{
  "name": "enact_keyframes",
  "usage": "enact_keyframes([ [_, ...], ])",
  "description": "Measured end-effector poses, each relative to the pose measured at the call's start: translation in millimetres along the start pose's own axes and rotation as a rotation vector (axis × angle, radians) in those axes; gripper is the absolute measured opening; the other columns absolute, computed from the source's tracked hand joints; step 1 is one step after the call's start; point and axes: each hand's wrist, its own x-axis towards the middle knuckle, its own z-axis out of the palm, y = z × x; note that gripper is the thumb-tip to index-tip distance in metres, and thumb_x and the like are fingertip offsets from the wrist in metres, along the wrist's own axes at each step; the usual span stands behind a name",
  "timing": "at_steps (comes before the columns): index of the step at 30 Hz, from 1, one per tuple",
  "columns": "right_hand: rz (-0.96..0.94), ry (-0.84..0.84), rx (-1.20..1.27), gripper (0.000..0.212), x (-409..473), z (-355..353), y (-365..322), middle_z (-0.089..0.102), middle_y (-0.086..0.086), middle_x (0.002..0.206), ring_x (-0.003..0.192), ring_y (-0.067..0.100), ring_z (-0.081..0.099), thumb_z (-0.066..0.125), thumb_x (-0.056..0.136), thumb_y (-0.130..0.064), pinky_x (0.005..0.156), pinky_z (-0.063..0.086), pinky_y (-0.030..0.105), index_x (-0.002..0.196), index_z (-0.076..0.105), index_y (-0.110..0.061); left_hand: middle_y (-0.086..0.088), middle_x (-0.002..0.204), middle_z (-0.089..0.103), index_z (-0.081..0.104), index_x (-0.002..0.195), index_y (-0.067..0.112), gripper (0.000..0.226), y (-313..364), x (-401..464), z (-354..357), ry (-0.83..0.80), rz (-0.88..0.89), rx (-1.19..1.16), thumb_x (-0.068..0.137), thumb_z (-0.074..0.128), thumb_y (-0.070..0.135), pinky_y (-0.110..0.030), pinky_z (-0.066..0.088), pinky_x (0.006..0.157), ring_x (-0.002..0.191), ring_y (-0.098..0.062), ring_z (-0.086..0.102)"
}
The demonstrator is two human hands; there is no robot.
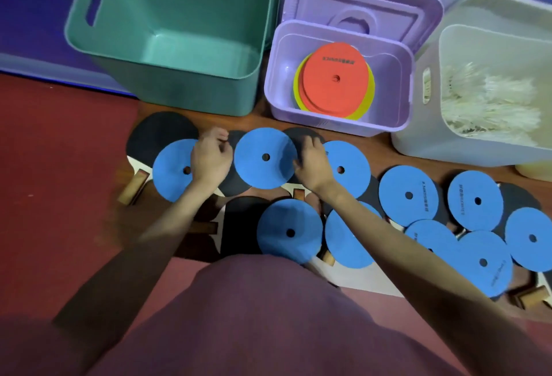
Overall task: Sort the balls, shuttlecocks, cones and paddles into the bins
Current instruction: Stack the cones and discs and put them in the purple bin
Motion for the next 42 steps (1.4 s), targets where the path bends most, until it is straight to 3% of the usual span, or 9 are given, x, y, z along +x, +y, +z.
enact_keyframes([
  [6,0.267,-0.056,-0.040,0.064,11,25,-29,0.036,0.023,0.131,0.125,0.039,0.033,0.066,0.085,-0.033,0.100,0.036,0.042,0.127,0.035,0.004,-0.021,0.126,0.052,0.052,0.121,0.002,0.044,-66,-31,-22,0.214,-0.406,0.155,0.083,0.065,0.019,-0.045,0.037,0.099,0.119,-0.039,0.046],
  [11,0.405,-0.030,-0.021,0.065,15,33,-33,0.033,0.019,0.130,0.122,0.037,0.034,0.074,0.078,-0.027,0.092,0.042,0.041,0.122,0.036,0.002,-0.025,0.133,0.042,0.034,0.132,-0.006,0.077,-82,-44,-32,0.169,-0.614,0.279,0.080,0.071,0.038,-0.050,0.038,0.096,0.124,-0.041,0.039],
  [15,0.429,-0.034,0.068,0.075,16,30,-32,0.033,0.022,0.132,0.123,0.037,0.033,0.079,0.074,-0.025,0.101,0.035,0.037,0.125,0.034,0.005,-0.024,0.135,0.041,0.032,0.132,-0.005,0.086,-91,-41,-35,0.145,-0.722,0.127,0.075,0.075,0.042,-0.049,0.039,0.099,0.127,-0.040,0.039],
  [21,0.426,-0.031,0.242,0.024,13,25,-21,0.054,0.015,0.093,0.094,0.033,0.056,0.068,0.081,-0.015,0.076,0.053,0.043,0.079,0.046,-0.003,-0.017,0.120,0.058,0.044,0.120,-0.004,0.066,-88,-38,-44,0.201,-0.611,-0.170,0.070,0.081,0.019,-0.040,0.053,0.086,0.108,-0.033,0.060],
  [24,0.288,-0.021,0.272,0.011,-5,17,-19,0.048,0.006,0.083,0.082,0.028,0.048,0.048,0.095,-0.011,0.068,0.040,0.035,0.088,0.042,-0.005,-0.014,0.115,0.060,0.046,0.115,0.000,0.050,-80,-41,-48,0.201,-0.486,-0.182,0.075,0.075,0.012,-0.041,0.052,0.083,0.103,-0.031,0.060],
  [28,0.210,0.073,0.464,0.010,-34,4,-7,0.055,0.011,0.081,0.080,0.037,0.058,0.044,0.097,-0.014,0.072,0.053,0.055,0.096,0.048,-0.005,-0.003,0.099,0.055,0.044,0.101,0.009,0.029,-57,-50,-52,0.205,-0.298,-0.275,0.083,0.066,0.007,-0.032,0.047,0.074,0.090,-0.021,0.055],
  [32,0.173,0.174,0.784,0.008,-66,-22,-16,0.053,0.011,0.068,0.052,0.007,0.054,0.044,0.099,-0.010,0.051,0.048,0.025,0.099,0.050,-0.004,-0.001,0.101,0.052,0.040,0.102,0.014,0.026,-33,-51,-55,0.193,-0.162,-0.417,0.088,0.061,0.009,-0.028,0.046,0.076,0.093,-0.017,0.054],
  [37,0.191,0.074,1.105,0.007,-82,-33,-28,0.067,0.010,0.081,0.067,0.024,0.064,0.048,0.099,-0.013,0.057,0.052,0.032,0.095,0.052,-0.008,0.003,0.092,0.052,0.045,0.100,0.014,0.012,0,-48,-50,0.034,-0.196,-0.689,0.093,0.054,0.011,-0.030,0.043,0.074,0.083,-0.012,0.053],
  [42,0.217,0.024,1.114,0.009,-88,-19,-33,0.056,0.023,0.086,0.075,0.036,0.048,0.054,0.093,-0.021,0.070,0.040,0.049,0.086,0.060,-0.019,-0.006,0.109,0.059,0.052,0.103,0.014,0.009,26,-58,-36,-0.192,-0.344,-0.903,0.097,0.045,0.015,-0.031,0.050,0.077,0.096,-0.019,0.060],
])
